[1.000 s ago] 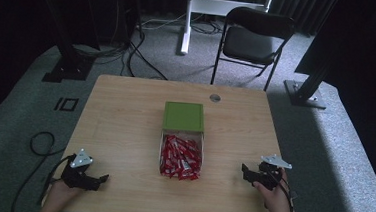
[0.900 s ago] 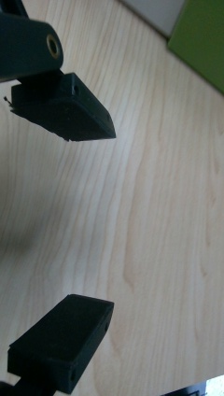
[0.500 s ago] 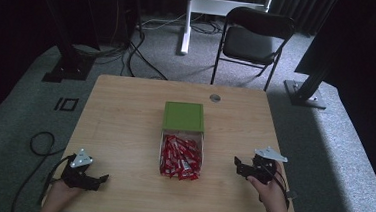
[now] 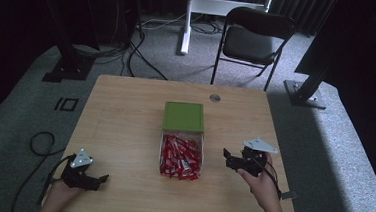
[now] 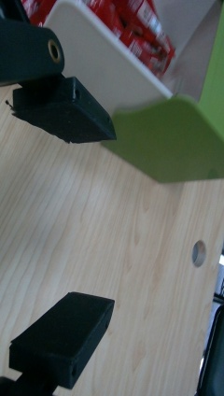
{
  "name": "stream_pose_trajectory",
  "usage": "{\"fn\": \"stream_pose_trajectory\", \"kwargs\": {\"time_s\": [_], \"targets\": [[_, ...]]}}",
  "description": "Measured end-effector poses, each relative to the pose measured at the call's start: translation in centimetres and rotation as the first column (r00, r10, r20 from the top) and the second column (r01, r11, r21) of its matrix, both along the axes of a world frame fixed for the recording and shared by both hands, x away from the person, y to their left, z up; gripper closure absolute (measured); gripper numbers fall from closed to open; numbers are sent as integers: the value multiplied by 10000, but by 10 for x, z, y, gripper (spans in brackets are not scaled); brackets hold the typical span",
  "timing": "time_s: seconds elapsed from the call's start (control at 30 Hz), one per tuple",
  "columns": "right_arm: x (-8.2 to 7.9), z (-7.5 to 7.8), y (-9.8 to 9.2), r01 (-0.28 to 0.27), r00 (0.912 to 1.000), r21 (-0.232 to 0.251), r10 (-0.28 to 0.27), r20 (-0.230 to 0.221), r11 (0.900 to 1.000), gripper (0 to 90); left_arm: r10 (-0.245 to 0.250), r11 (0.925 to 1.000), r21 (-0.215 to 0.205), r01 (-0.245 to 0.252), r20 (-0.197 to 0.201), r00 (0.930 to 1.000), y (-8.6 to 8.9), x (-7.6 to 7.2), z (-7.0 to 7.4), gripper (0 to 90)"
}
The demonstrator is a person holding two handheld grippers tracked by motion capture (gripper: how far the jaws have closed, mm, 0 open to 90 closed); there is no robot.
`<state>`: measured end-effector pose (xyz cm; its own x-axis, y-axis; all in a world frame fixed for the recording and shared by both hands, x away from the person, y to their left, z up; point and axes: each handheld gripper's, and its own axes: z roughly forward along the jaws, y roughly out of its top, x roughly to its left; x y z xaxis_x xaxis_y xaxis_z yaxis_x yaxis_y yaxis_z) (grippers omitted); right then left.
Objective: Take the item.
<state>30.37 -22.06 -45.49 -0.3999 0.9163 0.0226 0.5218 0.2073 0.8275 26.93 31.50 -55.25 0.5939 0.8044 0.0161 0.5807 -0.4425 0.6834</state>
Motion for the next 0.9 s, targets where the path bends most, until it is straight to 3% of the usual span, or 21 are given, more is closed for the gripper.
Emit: {"fn": "stream_pose_trajectory", "kwargs": {"time_s": [0.37,0.9], "targets": [[-2,16,31,-987,9950,630,974,229,9931,163,0,10000,-8,0,10,10000,0,0,0,7],[-1,25,86,-2354,9714,390,2339,400,9711,194,-2,10000,9,2,2,10000,0,0,0,8]]}}
